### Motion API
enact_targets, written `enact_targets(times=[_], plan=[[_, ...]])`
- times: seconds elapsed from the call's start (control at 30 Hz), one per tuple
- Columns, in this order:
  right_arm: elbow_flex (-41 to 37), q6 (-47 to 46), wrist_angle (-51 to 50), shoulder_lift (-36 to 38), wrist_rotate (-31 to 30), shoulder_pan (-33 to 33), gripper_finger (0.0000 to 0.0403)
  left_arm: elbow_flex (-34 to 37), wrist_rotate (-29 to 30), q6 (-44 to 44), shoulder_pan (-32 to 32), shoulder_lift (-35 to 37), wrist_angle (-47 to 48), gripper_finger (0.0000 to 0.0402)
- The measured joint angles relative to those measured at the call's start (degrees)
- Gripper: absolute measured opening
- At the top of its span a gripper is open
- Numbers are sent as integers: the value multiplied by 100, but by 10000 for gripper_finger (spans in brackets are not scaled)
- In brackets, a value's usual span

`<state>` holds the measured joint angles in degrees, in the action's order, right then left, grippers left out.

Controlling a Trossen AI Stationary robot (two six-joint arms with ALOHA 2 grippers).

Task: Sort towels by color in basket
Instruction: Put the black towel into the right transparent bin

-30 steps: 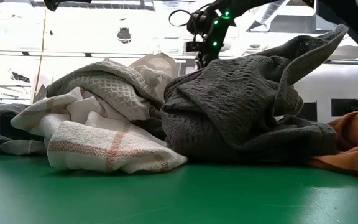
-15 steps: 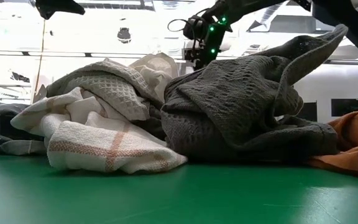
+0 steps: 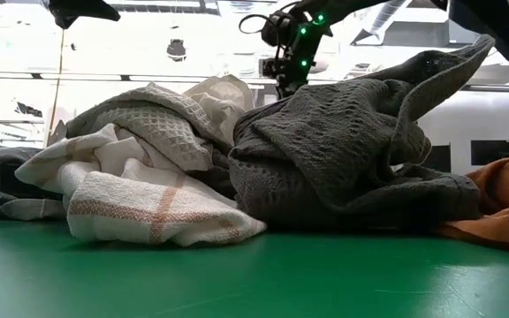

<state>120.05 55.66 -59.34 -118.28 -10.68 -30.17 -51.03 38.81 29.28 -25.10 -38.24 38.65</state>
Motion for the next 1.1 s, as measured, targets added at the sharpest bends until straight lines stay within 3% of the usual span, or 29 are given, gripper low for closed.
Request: enact_targets(times=[0.33, 0.47, 0.6, 0.87, 1.1], plan=[[-7, 188, 120, -163, -299, 45, 214, 0, -4, 2, 0, 0, 2, 208], [-36, 212, 127, -288, -314, -68, 235, 0, -14, 4, 0, 0, 25, 208], [-321, 200, 425, -295, -573, -147, 192, 0, -90, 9, 0, 0, 110, 208], [-345, 271, 486, -280, -669, -132, 18, 0, -94, -132, 0, 0, 140, 208], [-345, 228, 496, -282, -592, -85, 26, 0, -83, -142, 0, 0, 140, 208]])
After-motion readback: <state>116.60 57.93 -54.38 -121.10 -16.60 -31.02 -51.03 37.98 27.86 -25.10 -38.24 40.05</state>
